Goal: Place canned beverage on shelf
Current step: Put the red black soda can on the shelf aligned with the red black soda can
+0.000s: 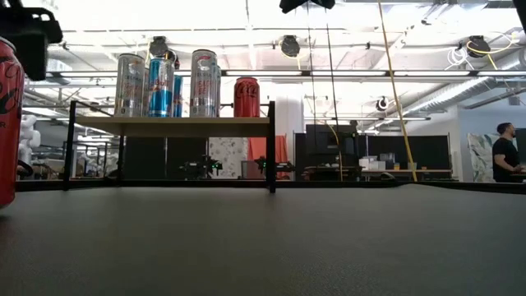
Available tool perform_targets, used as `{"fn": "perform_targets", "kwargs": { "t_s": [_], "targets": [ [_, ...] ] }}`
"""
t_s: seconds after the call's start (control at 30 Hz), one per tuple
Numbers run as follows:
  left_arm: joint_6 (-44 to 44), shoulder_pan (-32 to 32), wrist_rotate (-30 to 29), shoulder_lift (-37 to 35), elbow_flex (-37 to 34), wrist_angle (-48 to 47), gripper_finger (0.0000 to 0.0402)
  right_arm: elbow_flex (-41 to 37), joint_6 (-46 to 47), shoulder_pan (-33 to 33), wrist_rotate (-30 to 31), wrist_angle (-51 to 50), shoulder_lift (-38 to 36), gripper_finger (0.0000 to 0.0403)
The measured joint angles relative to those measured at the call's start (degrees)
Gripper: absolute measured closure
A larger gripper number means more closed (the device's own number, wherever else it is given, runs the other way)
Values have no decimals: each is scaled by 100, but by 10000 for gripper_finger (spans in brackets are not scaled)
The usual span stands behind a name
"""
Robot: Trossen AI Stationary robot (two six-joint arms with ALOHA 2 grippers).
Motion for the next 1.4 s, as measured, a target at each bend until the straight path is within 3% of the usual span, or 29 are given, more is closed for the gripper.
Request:
{"fn": "perform_targets", "kwargs": {
  "t_s": [0.37, 0.77, 1.27, 1.4],
  "targets": [
    [-482, -171, 5, 339, 0, 122, 3, 0, 0, 1, 0, 0, 0, 369],
    [-1059, -323, 400, 894, 0, 96, 4, 0, 0, 1, 0, 0, 0, 369],
    [-728, -223, 245, 1315, 0, 222, 4, 0, 0, 2, 0, 2, 0, 369],
    [-774, -225, 162, 1315, 0, 153, 26, 0, 0, 0, 0, 2, 0, 369]
  ]
}}
